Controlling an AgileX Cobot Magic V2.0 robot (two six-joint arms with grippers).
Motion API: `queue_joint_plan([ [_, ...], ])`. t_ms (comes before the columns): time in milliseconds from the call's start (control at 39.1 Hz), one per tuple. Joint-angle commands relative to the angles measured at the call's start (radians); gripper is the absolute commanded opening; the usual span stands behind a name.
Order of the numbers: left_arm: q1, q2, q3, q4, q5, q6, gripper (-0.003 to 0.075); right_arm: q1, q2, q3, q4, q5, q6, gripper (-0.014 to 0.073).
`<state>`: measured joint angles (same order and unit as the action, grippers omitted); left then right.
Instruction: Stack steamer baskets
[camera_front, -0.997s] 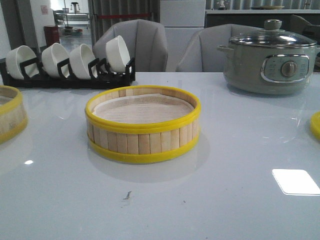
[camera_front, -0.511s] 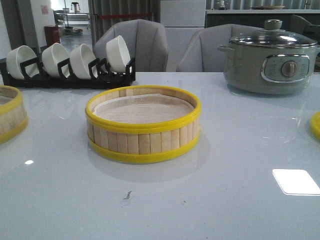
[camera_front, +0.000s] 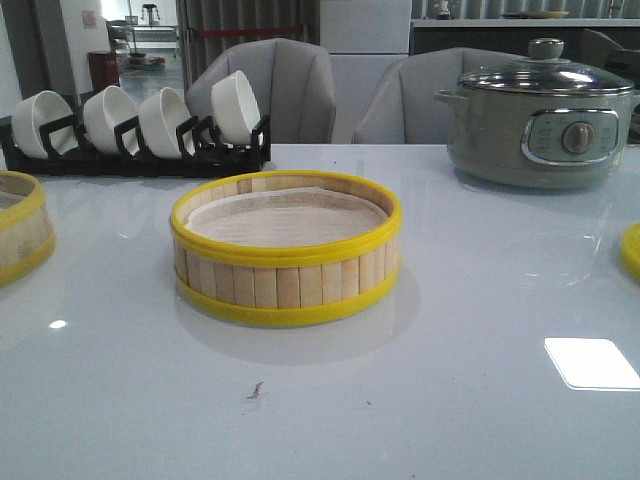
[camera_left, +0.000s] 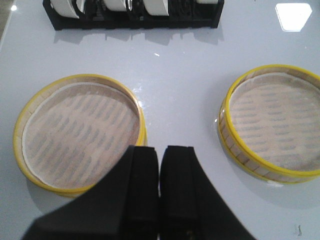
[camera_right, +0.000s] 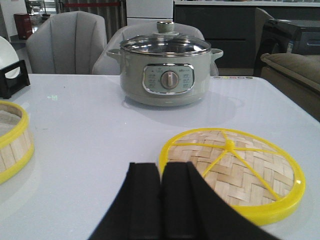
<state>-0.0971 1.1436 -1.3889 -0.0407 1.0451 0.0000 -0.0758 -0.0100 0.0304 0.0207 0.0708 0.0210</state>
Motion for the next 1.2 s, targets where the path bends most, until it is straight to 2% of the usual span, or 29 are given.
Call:
queue_joint_plan([
  [0, -0.006, -0.023, -0.040, -0.005, -0.041, 0.014, 0.0085, 0.003, -0.021, -0.014, 0.003, -0.085, -0.008, 0.0055],
  [1176, -0.006, -0.023, -0.040, -0.007, -0.051, 0.021, 0.0085, 0.003, -0.021, -0.016, -0.002, -0.101, -0.008, 0.0055],
])
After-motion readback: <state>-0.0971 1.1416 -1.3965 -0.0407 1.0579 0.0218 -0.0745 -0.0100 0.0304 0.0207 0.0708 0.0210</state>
